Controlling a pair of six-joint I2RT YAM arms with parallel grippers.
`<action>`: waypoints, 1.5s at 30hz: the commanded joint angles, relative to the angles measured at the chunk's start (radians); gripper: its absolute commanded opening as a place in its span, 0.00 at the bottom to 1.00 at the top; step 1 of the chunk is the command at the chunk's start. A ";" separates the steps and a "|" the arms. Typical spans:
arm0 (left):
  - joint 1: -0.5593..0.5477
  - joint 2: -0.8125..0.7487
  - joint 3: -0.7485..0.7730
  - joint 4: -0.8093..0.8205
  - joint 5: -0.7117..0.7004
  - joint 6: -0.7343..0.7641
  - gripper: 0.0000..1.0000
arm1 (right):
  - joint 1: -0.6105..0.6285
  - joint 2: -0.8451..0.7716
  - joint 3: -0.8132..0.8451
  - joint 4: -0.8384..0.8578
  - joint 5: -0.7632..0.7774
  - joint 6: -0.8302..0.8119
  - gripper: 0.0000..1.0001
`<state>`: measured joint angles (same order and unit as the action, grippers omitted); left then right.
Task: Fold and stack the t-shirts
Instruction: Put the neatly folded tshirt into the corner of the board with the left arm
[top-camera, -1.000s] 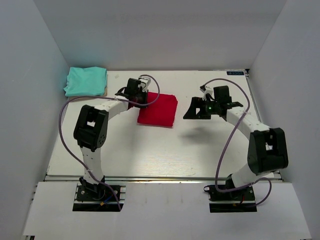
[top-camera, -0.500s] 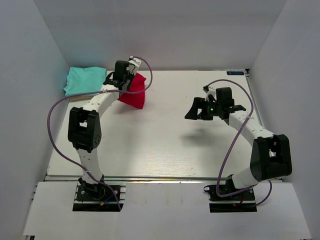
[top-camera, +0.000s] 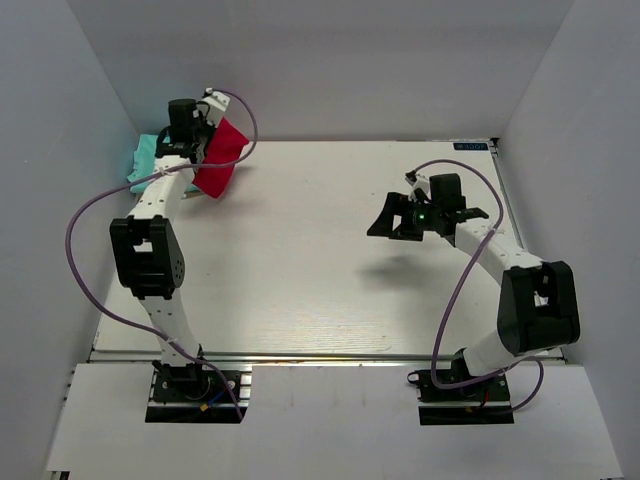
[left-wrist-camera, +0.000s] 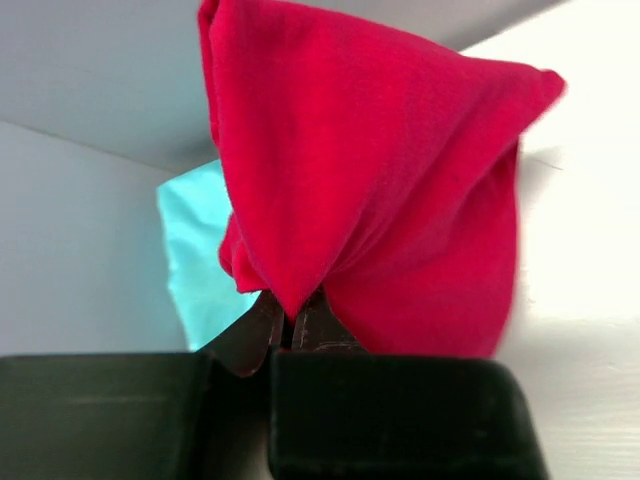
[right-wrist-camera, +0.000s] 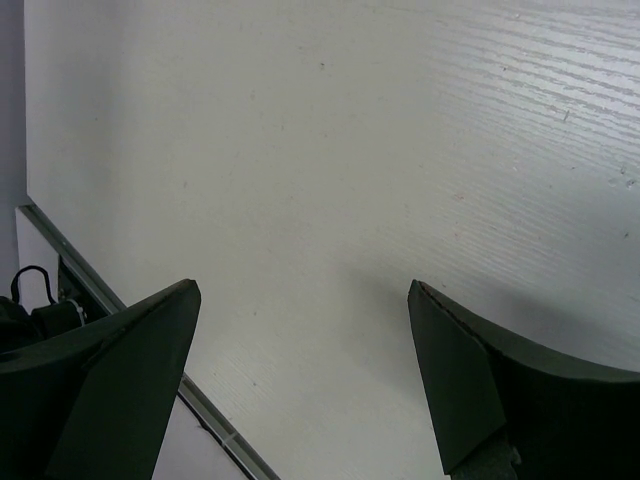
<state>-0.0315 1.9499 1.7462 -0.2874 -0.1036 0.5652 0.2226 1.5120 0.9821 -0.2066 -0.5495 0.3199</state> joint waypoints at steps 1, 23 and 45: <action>0.057 -0.008 0.081 0.056 0.070 0.000 0.00 | 0.000 0.022 0.065 0.030 -0.026 0.022 0.90; 0.226 0.314 0.331 0.162 -0.201 -0.214 0.47 | 0.000 0.103 0.178 0.012 -0.007 0.050 0.90; 0.193 0.143 0.221 -0.042 -0.049 -0.526 1.00 | 0.007 0.082 0.156 0.026 0.037 0.053 0.90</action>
<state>0.1787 2.2631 2.0151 -0.2516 -0.3367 0.1406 0.2249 1.6314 1.1313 -0.2070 -0.5472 0.3840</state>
